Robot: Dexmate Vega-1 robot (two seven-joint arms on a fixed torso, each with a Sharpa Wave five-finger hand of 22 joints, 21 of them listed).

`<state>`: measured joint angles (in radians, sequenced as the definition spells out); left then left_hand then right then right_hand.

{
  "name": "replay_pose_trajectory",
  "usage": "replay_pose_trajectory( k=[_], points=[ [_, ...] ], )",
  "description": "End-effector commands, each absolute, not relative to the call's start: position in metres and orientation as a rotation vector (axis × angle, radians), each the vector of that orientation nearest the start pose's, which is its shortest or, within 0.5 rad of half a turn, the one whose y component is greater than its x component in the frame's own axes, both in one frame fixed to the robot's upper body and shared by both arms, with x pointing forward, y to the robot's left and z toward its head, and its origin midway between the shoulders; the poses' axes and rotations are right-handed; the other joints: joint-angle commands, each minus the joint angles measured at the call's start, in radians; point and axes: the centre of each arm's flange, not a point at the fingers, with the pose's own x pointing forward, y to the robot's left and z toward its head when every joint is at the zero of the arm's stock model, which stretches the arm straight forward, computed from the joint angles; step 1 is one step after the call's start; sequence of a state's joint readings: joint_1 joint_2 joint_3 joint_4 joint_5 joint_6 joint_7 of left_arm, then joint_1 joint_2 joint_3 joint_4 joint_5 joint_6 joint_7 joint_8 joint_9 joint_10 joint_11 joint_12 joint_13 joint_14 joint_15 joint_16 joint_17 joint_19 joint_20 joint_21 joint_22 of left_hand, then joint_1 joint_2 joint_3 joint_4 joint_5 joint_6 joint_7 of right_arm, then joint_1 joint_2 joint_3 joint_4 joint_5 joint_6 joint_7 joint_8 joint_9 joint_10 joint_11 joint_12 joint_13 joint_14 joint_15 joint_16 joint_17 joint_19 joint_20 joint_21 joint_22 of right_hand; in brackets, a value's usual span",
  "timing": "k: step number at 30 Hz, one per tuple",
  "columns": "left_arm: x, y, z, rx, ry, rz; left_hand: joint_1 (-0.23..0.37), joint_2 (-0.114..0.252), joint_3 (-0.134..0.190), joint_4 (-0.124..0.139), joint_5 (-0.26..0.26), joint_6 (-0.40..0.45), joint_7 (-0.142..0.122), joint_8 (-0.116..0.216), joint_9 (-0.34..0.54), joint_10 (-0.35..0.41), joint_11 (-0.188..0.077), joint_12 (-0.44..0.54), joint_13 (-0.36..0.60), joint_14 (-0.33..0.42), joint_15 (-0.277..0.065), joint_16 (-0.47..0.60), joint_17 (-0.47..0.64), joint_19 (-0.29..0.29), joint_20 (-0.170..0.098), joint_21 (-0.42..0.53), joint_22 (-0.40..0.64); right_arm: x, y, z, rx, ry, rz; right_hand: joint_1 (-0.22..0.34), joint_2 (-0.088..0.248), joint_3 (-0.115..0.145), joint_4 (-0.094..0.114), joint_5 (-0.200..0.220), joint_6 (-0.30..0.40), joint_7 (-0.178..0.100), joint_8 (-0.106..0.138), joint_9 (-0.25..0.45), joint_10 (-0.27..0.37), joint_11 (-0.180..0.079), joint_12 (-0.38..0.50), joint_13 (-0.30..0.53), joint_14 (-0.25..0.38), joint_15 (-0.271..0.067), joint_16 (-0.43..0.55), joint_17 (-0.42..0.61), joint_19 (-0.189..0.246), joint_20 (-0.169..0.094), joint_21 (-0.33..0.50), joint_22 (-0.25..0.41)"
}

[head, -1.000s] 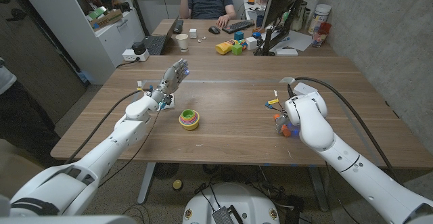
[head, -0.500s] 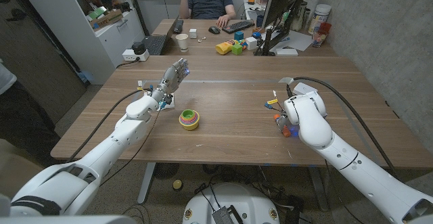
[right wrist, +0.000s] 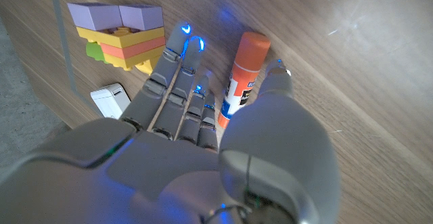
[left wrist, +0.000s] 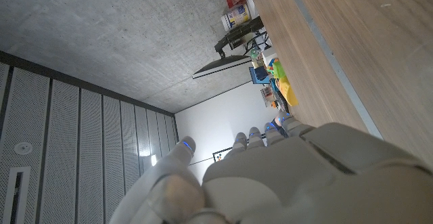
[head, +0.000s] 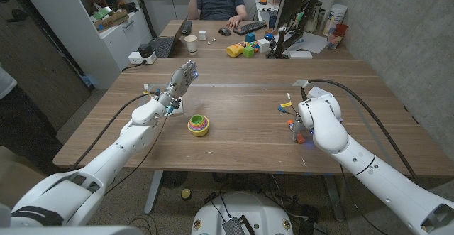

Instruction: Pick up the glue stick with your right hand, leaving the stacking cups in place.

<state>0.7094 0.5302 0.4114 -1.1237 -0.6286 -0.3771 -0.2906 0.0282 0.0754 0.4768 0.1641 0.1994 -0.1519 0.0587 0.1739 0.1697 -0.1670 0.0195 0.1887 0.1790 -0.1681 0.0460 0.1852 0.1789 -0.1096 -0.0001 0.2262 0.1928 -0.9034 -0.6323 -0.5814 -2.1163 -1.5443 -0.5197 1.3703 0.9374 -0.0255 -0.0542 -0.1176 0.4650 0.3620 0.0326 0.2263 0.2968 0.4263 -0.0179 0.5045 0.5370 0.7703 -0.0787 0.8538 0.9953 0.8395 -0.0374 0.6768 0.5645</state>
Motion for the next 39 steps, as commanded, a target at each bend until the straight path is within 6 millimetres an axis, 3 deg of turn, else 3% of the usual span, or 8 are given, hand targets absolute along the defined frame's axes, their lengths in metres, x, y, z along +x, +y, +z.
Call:
replay_pose_trajectory(
  k=[1, 8, 9, 12, 14, 21, 26, 39],
  points=[
    [0.661, 0.309, -0.003, 0.101, -0.649, -0.348, -0.009, 0.045, -0.005, 0.001, 0.007, -0.001, 0.000, 0.007, 0.002, -0.048, -0.001, 0.005, 0.003, -0.077, 0.003, 0.006, 0.002, -0.005, 0.001, 0.001, 0.004, 0.528, -0.196, -0.029, -1.901, 0.363, 0.078, 0.092, 0.028, -0.020, -0.016, 0.021, 0.140, -0.035, 0.053, 0.045, 0.100, -0.037, 0.141, 0.103, 0.102, -0.136, 0.101, 0.108, 0.065, -0.076, 0.103, 0.053],
    [0.662, 0.315, -0.001, 0.102, -0.653, -0.341, -0.010, 0.045, -0.006, 0.001, 0.008, 0.000, -0.001, 0.007, 0.002, -0.046, -0.003, 0.005, 0.003, -0.076, 0.003, 0.006, 0.002, -0.006, 0.001, 0.001, 0.004, 0.533, -0.193, -0.027, -1.888, 0.351, 0.057, 0.209, 0.066, -0.037, -0.022, 0.036, 0.244, -0.058, 0.109, 0.120, 0.167, -0.067, 0.307, 0.260, 0.214, -0.141, 0.145, 0.229, 0.143, -0.151, 0.210, 0.069],
    [0.663, 0.315, 0.000, 0.103, -0.653, -0.341, -0.010, 0.045, -0.006, 0.001, 0.008, 0.000, -0.001, 0.007, 0.002, -0.046, -0.001, 0.005, 0.003, -0.076, 0.003, 0.006, 0.002, -0.006, 0.001, 0.001, 0.004, 0.533, -0.193, -0.026, -1.886, 0.348, 0.051, 0.228, 0.074, -0.043, -0.020, 0.034, 0.276, -0.060, 0.133, 0.141, 0.181, -0.072, 0.340, 0.298, 0.241, -0.141, 0.158, 0.235, 0.151, -0.164, 0.234, 0.078],
    [0.665, 0.316, 0.000, 0.101, -0.651, -0.345, -0.010, 0.045, -0.007, 0.001, 0.008, 0.000, -0.001, 0.007, 0.002, -0.046, -0.001, 0.005, 0.003, -0.076, 0.002, 0.006, 0.002, -0.005, 0.001, 0.001, 0.004, 0.533, -0.194, -0.024, -1.877, 0.332, 0.029, 0.263, 0.092, -0.066, -0.007, 0.025, 0.312, -0.058, 0.193, 0.206, 0.265, -0.066, 0.443, 0.418, 0.292, -0.141, 0.193, 0.238, 0.170, -0.173, 0.291, 0.084],
    [0.667, 0.316, 0.000, 0.100, -0.649, -0.349, -0.010, 0.045, -0.007, 0.001, 0.008, 0.000, 0.000, 0.007, 0.002, -0.047, -0.001, 0.005, 0.003, -0.076, 0.003, 0.006, 0.002, -0.006, 0.001, 0.001, 0.004, 0.533, -0.194, -0.024, -1.873, 0.325, 0.014, 0.272, 0.102, -0.073, -0.001, 0.020, 0.330, -0.058, 0.221, 0.231, 0.295, -0.067, 0.454, 0.423, 0.307, -0.140, 0.206, 0.238, 0.181, -0.174, 0.302, 0.070],
    [0.669, 0.316, 0.000, 0.103, -0.650, -0.352, -0.010, 0.046, -0.008, 0.001, 0.008, 0.000, -0.001, 0.007, 0.002, -0.047, -0.001, 0.005, 0.003, -0.076, 0.002, 0.006, 0.002, -0.006, 0.000, 0.001, 0.004, 0.531, -0.195, -0.019, -1.852, 0.280, -0.024, 0.280, 0.132, -0.084, 0.015, 0.004, 0.357, -0.049, 0.275, 0.284, 0.354, -0.068, 0.464, 0.417, 0.345, -0.140, 0.230, 0.237, 0.210, -0.176, 0.331, 0.044],
    [0.668, 0.316, 0.001, 0.105, -0.652, -0.351, -0.010, 0.046, -0.009, 0.001, 0.008, 0.000, -0.001, 0.007, 0.002, -0.047, -0.001, 0.005, 0.003, -0.076, 0.002, 0.006, 0.002, -0.006, 0.000, 0.001, 0.004, 0.527, -0.196, -0.014, -1.843, 0.255, -0.048, 0.290, 0.144, -0.090, 0.020, -0.007, 0.357, -0.047, 0.299, 0.313, 0.362, -0.065, 0.467, 0.423, 0.357, -0.139, 0.241, 0.238, 0.215, -0.177, 0.349, 0.035],
    [0.663, 0.315, 0.001, 0.108, -0.660, -0.351, -0.010, 0.047, -0.011, 0.002, 0.009, 0.000, -0.001, 0.006, 0.002, -0.047, -0.002, 0.004, 0.003, -0.077, 0.002, 0.005, 0.002, -0.007, 0.001, 0.000, 0.004, 0.518, -0.202, -0.007, -1.824, 0.226, -0.083, 0.300, 0.155, -0.098, 0.027, -0.021, 0.370, -0.040, 0.311, 0.311, 0.371, -0.062, 0.468, 0.428, 0.364, -0.138, 0.252, 0.238, 0.214, -0.177, 0.373, 0.028]
  ],
)
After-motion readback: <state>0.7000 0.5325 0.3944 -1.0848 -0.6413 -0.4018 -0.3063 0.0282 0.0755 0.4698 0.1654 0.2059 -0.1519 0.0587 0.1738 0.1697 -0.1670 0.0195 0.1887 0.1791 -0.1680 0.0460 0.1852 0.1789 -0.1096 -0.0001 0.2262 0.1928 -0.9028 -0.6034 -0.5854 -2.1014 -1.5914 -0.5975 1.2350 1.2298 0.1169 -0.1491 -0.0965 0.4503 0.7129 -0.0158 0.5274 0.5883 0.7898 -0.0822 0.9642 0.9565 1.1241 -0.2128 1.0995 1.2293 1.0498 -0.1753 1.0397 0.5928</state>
